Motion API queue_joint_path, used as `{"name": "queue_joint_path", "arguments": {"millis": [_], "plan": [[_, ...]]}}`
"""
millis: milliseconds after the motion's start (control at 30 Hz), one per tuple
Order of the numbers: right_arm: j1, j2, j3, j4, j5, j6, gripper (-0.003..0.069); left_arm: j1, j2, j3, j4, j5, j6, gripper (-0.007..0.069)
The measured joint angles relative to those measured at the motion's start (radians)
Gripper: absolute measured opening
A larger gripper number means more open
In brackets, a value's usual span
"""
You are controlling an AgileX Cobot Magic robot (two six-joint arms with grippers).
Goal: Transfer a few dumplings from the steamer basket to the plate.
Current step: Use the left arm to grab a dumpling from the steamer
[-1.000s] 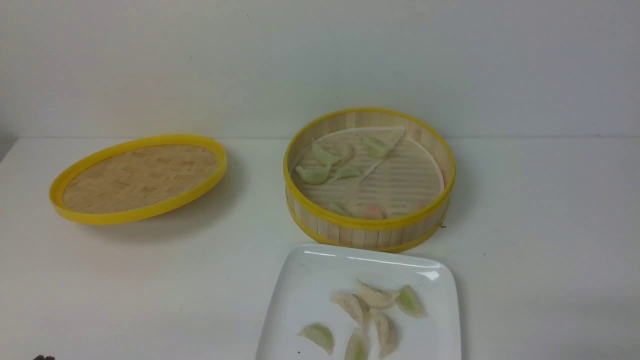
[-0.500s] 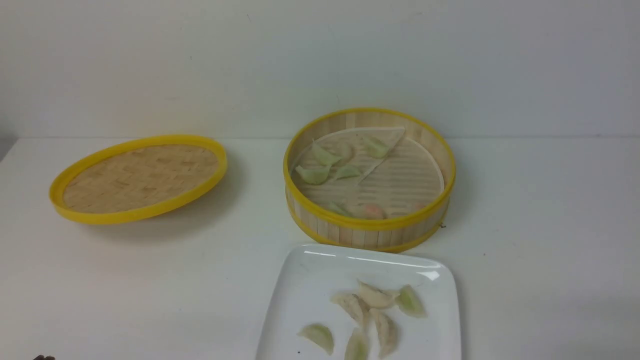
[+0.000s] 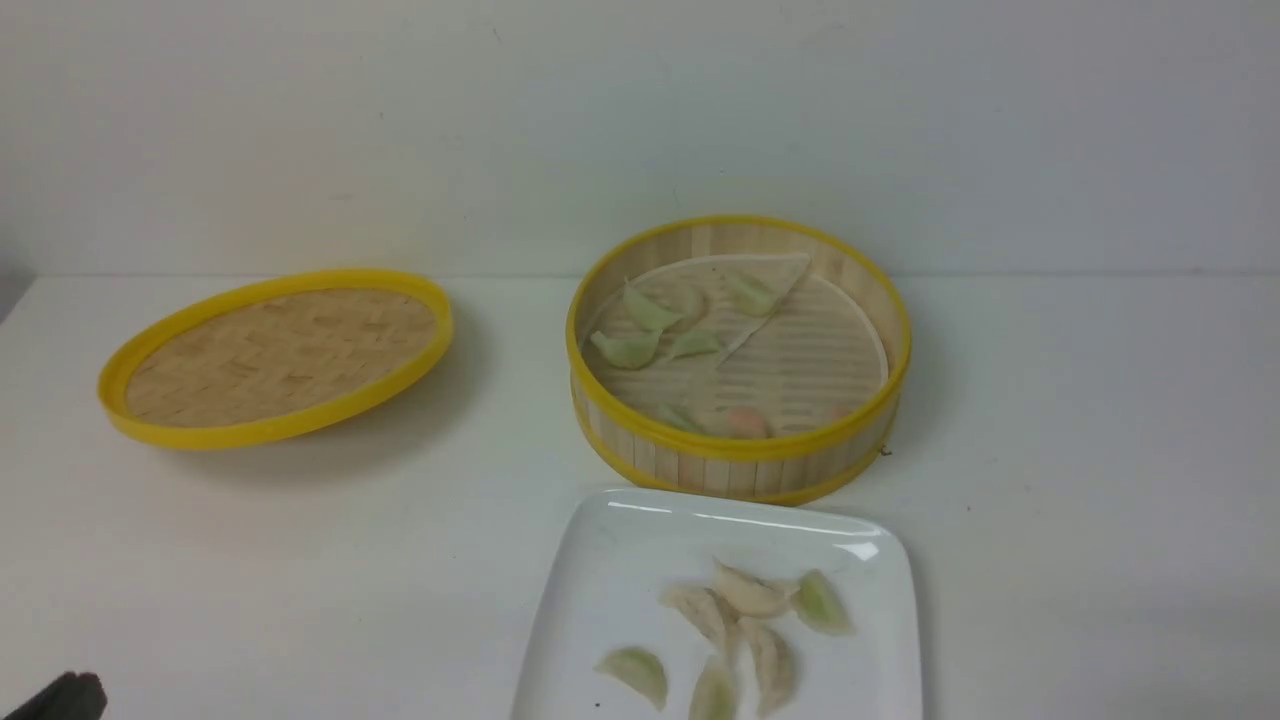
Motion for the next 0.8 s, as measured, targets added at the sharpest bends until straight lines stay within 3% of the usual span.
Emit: {"name": "queue_joint_path", "arguments": {"millis": [133, 233, 400, 500, 633, 733, 800], "plan": [[0.0, 0.0, 0.001, 0.019, -0.018, 0.01, -0.0012, 0.0, 0.0, 0.0, -0.183, -0.125, -0.052, -0.0006], [0.0, 0.0, 0.011, 0.172, -0.106, 0.095, -0.0012, 0.0, 0.0, 0.0, -0.316, -0.205, -0.065, -0.0006], [0.0, 0.0, 0.012, 0.54, -0.302, 0.244, -0.0012, 0.0, 0.0, 0.0, -0.516, -0.4, -0.084, -0.0006], [0.0, 0.0, 0.012, 0.637, -0.346, 0.247, -0.0012, 0.0, 0.0, -0.012, -0.556, -0.493, -0.098, -0.0006], [0.0, 0.0, 0.012, 0.708, -0.426, 0.24, -0.0012, 0.0, 0.019, -0.17, -0.488, -0.428, -0.091, -0.0006], [0.0, 0.0, -0.039, 0.659, -0.372, 0.188, -0.0012, 0.0, 0.211, -0.452, -0.35, -0.142, -0.048, -0.0006], [0.0, 0.001, -0.088, 0.631, -0.31, 0.16, -0.0012, 0.0, 0.305, -0.536, -0.313, -0.013, -0.035, -0.0006]]}}
